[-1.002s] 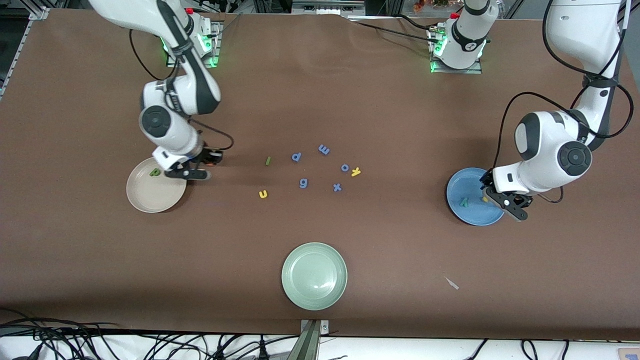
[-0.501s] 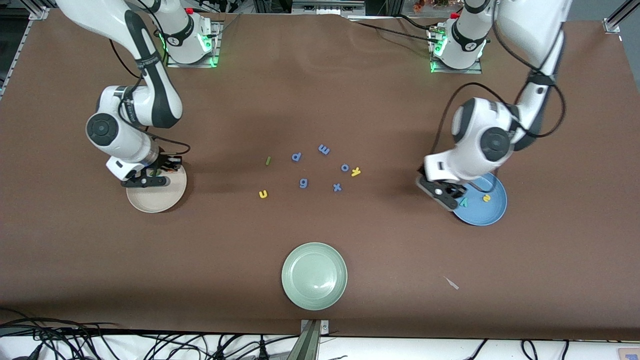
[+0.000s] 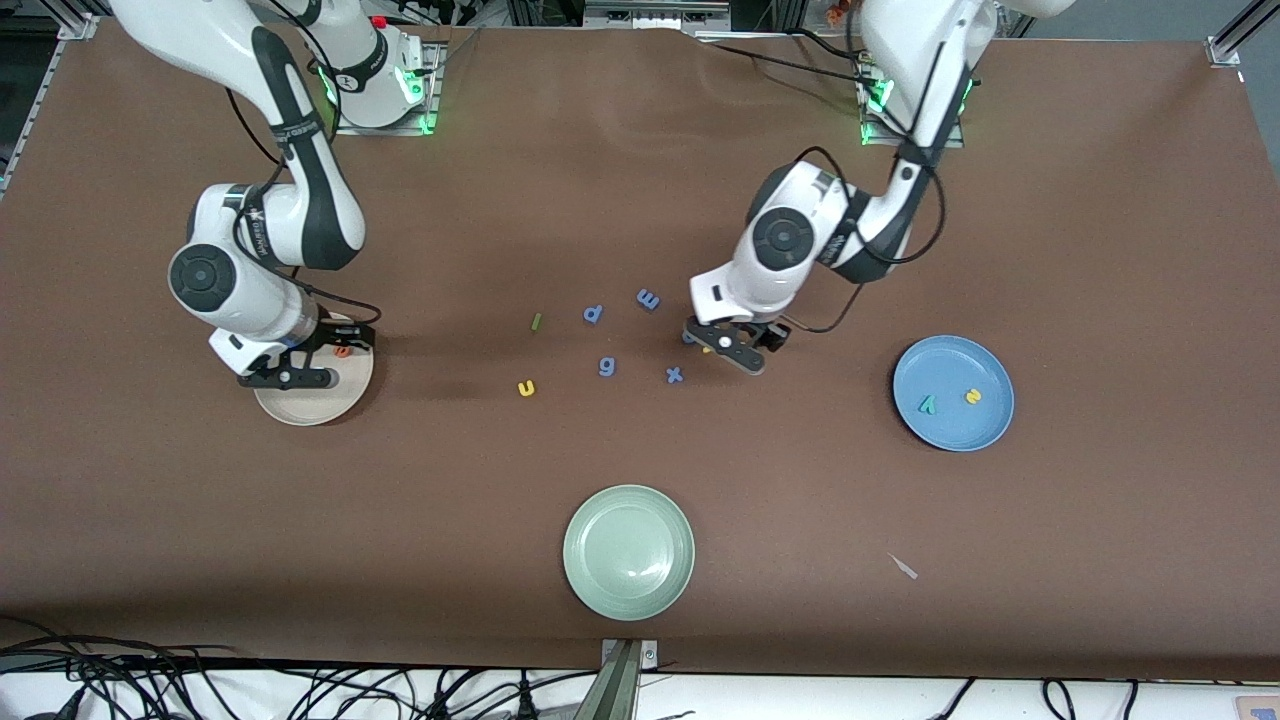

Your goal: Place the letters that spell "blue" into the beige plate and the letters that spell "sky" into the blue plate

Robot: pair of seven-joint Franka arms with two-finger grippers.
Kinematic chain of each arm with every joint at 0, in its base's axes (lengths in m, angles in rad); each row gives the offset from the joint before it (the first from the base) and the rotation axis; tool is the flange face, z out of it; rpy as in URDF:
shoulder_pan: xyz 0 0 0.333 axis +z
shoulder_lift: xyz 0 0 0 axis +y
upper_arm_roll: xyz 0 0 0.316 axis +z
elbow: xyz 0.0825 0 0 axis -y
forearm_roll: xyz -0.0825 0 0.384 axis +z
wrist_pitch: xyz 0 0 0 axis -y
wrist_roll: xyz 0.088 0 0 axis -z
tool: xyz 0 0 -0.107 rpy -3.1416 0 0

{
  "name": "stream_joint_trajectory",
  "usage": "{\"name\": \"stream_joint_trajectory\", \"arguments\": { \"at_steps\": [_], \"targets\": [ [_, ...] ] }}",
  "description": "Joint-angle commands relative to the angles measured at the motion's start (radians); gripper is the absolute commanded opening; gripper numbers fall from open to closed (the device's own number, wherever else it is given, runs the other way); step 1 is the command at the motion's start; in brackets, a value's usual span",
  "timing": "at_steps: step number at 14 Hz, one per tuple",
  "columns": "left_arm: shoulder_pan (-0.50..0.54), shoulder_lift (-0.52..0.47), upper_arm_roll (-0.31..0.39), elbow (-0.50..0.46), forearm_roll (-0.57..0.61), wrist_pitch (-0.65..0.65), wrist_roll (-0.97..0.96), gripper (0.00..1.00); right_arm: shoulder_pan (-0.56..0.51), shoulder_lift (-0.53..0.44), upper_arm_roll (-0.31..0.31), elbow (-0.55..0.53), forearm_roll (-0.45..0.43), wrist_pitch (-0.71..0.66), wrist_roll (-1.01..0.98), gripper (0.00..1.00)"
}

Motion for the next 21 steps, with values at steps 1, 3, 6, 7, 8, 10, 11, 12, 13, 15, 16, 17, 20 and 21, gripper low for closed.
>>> {"name": "stream_joint_trajectory", "arguments": {
  "at_steps": [1, 3, 6, 7, 8, 10, 11, 12, 13, 15, 16, 17, 20, 21],
  "targets": [
    [-0.034, 0.086, 0.020, 0.051, -0.012, 0.072, 0.002, 0.79, 0.059, 0.033, 0.031, 0.078, 0.012, -0.074, 0.155, 1.00],
    [-0.037, 0.098, 0.022, 0.051, -0.011, 0.085, 0.004, 0.79, 0.108, 0.033, 0.054, 0.084, 0.012, -0.066, 0.289, 1.00],
    [-0.036, 0.098, 0.023, 0.050, -0.009, 0.085, 0.016, 0.78, 0.176, 0.050, 0.097, 0.086, 0.013, -0.022, 0.470, 1.00],
    [-0.036, 0.102, 0.023, 0.050, -0.009, 0.085, 0.016, 0.77, 0.193, 0.062, 0.117, 0.086, 0.015, -0.002, 0.529, 1.00],
    [-0.036, 0.103, 0.023, 0.050, -0.009, 0.085, 0.016, 0.73, 0.204, 0.076, 0.138, 0.084, 0.015, 0.027, 0.580, 1.00],
    [-0.037, 0.111, 0.023, 0.045, -0.009, 0.101, 0.010, 0.69, 0.210, 0.106, 0.186, 0.083, 0.015, 0.073, 0.672, 1.00],
    [-0.037, 0.115, 0.023, 0.044, -0.008, 0.107, 0.010, 0.69, 0.210, 0.113, 0.207, 0.081, 0.015, 0.089, 0.711, 1.00],
    [-0.037, 0.117, 0.023, 0.044, -0.008, 0.109, 0.010, 0.68, 0.210, 0.122, 0.224, 0.081, 0.015, 0.104, 0.738, 1.00],
    [-0.037, 0.120, 0.023, 0.044, -0.008, 0.109, 0.010, 0.64, 0.211, 0.133, 0.235, 0.078, 0.015, 0.122, 0.757, 1.00],
    [-0.037, 0.120, 0.023, 0.044, -0.008, 0.108, 0.016, 0.42, 0.213, 0.142, 0.257, 0.070, 0.015, 0.143, 0.786, 1.00],
    [-0.036, 0.120, 0.023, 0.044, -0.008, 0.108, 0.016, 0.35, 0.213, 0.142, 0.269, 0.063, 0.013, 0.150, 0.803, 1.00],
    [-0.036, 0.120, 0.023, 0.044, -0.006, 0.108, 0.016, 0.32, 0.213, 0.142, 0.280, 0.049, 0.015, 0.165, 0.820, 1.00],
    [-0.034, 0.118, 0.025, 0.044, -0.006, 0.108, 0.017, 0.27, 0.213, 0.151, 0.284, 0.012, 0.013, 0.232, 0.822, 1.00],
    [-0.028, 0.108, 0.025, 0.042, -0.003, 0.100, 0.017, 0.25, 0.213, 0.151, 0.284, 0.012, 0.013, 0.232, 0.822, 0.99]
  ]
}}
